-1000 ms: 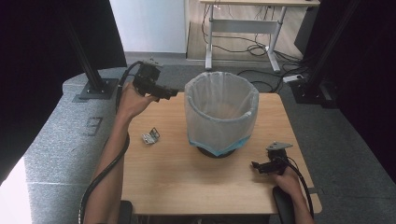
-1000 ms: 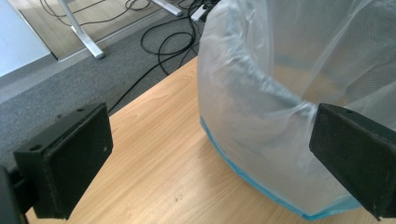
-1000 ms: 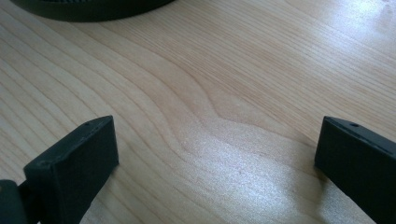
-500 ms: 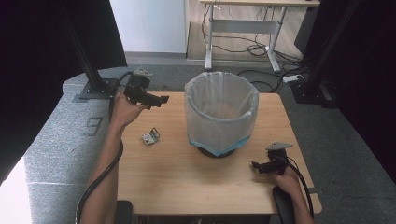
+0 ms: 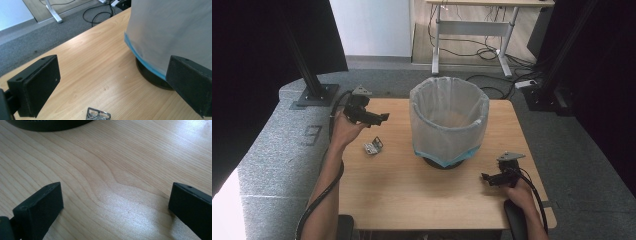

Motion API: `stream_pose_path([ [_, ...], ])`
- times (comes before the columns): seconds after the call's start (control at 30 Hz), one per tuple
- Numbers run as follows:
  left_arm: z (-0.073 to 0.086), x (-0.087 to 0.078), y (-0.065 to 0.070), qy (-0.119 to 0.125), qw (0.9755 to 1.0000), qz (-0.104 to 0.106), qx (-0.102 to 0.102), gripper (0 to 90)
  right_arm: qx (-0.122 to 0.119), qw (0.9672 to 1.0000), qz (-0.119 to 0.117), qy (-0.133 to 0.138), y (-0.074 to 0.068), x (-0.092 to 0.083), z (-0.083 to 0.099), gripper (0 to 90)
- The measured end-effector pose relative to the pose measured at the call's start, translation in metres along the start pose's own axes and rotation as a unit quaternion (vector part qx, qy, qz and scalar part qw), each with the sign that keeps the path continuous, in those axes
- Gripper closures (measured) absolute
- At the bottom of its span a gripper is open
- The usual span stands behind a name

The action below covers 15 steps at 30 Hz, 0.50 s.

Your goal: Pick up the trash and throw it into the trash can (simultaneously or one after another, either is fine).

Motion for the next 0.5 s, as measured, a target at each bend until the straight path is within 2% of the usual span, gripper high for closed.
stream_pose_path([
  [0.2,0.018,0.01,-0.007,0.009,0.9998,-0.002,-0.019,0.0,0.0,1.0,0.0,0.0,0.0,0.0,0.0,0.0],
  [0.5,0.044,0.026,-0.017,0.004,0.9994,-0.008,-0.034,0.0,0.0,1.0,0.0,0.0,0.0,0.0,0.0,0.0],
])
Point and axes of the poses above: each handheld gripper's, and its own axes: x roughly forward along the jaws, z roughly out of its underside, y roughly to its right, the point moved 4 cm from there along x, roughly forward along the jaws, and after that the axes turned 10 degrees about z, right-handed, at the moved point
